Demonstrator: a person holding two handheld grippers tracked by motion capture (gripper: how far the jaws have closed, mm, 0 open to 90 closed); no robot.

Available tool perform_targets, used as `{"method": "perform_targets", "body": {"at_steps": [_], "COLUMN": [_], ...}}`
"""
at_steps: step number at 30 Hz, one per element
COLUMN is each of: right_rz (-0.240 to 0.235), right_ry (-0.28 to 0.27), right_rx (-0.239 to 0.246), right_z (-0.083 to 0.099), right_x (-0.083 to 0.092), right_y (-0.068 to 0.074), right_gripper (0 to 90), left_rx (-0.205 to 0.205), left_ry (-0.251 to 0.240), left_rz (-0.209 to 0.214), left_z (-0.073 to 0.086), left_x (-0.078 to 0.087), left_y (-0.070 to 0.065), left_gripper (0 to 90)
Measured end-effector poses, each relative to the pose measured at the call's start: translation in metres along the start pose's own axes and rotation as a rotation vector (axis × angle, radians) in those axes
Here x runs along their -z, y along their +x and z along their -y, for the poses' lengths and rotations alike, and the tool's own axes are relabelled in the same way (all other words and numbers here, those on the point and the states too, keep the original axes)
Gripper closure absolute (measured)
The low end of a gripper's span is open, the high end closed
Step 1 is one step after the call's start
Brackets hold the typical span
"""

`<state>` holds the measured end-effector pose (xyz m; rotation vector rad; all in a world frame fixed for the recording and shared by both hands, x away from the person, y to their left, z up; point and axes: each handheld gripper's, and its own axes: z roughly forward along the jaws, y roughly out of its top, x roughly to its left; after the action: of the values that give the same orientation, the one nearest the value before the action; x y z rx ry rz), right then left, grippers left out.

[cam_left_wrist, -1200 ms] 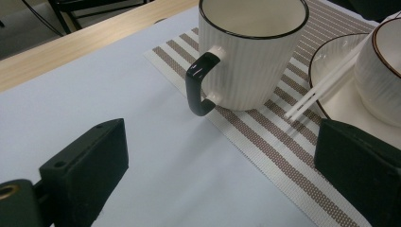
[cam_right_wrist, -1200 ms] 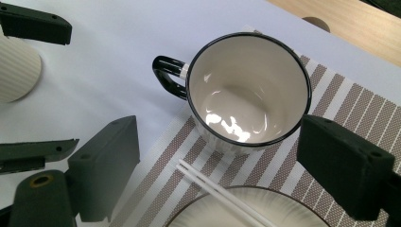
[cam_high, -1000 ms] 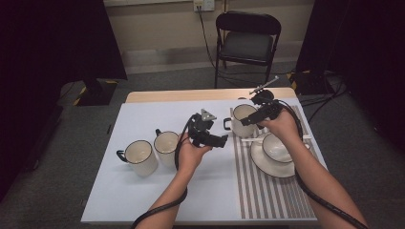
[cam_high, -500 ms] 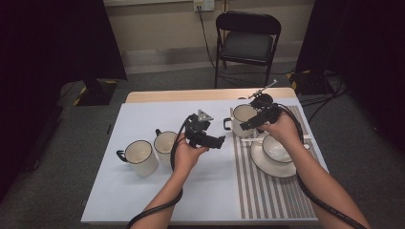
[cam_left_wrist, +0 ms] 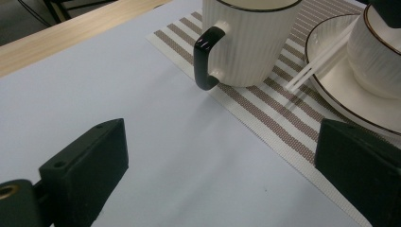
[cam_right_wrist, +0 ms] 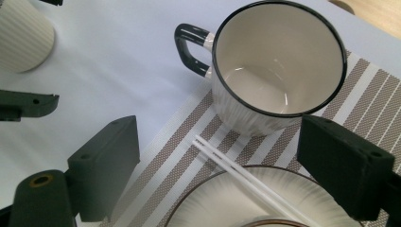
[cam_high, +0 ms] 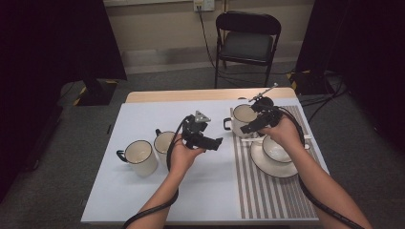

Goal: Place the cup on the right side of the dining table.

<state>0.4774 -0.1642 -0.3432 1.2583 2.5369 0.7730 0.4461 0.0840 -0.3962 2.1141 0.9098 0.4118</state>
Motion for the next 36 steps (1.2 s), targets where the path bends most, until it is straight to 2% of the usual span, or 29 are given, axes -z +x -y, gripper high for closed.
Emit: {"method": "perform_targets", "body": {"at_steps": [3,7,15,22,26,29,36], "right_rz": [0.002,0.002,-0.007,-0.014,-0.018,-0.024,-0.032], "right_ry": [0.001,-0.003,-0.006,-0.002,0.005,0.004,0.013], "right_rx": [0.005,0.009,0.018,0.036,0.047,0.044,0.062], "right_z": [0.002,0.004,0.006,0.007,0.009,0.011,0.017], "right_x": [0.002,0.005,0.007,0.009,0.008,0.008,0.006], "right_y": [0.001,0.001,0.006,0.009,0.011,0.013,0.015], "right_gripper": [13.0,13.0,13.0,13.0,13.0,13.0,13.0], "left_rx": [0.008,-0.016,-0.017,-0.03,-0.022,-0.035,-0.025], "left_ry": [0.002,0.007,0.012,0.007,0.006,0.007,0.002], "left_rz": [0.003,0.003,0.042,0.037,0.038,0.036,0.062], "left_z": [0.002,0.002,0.001,0.006,0.009,0.011,0.014], "left_x": [0.001,0.004,0.009,0.015,0.017,0.019,0.021], "left_y": [0.0,-0.002,-0.005,0.0,0.001,0.001,0.0], "left_gripper": [3.2,3.4,3.2,3.3,3.2,3.2,3.2]}}
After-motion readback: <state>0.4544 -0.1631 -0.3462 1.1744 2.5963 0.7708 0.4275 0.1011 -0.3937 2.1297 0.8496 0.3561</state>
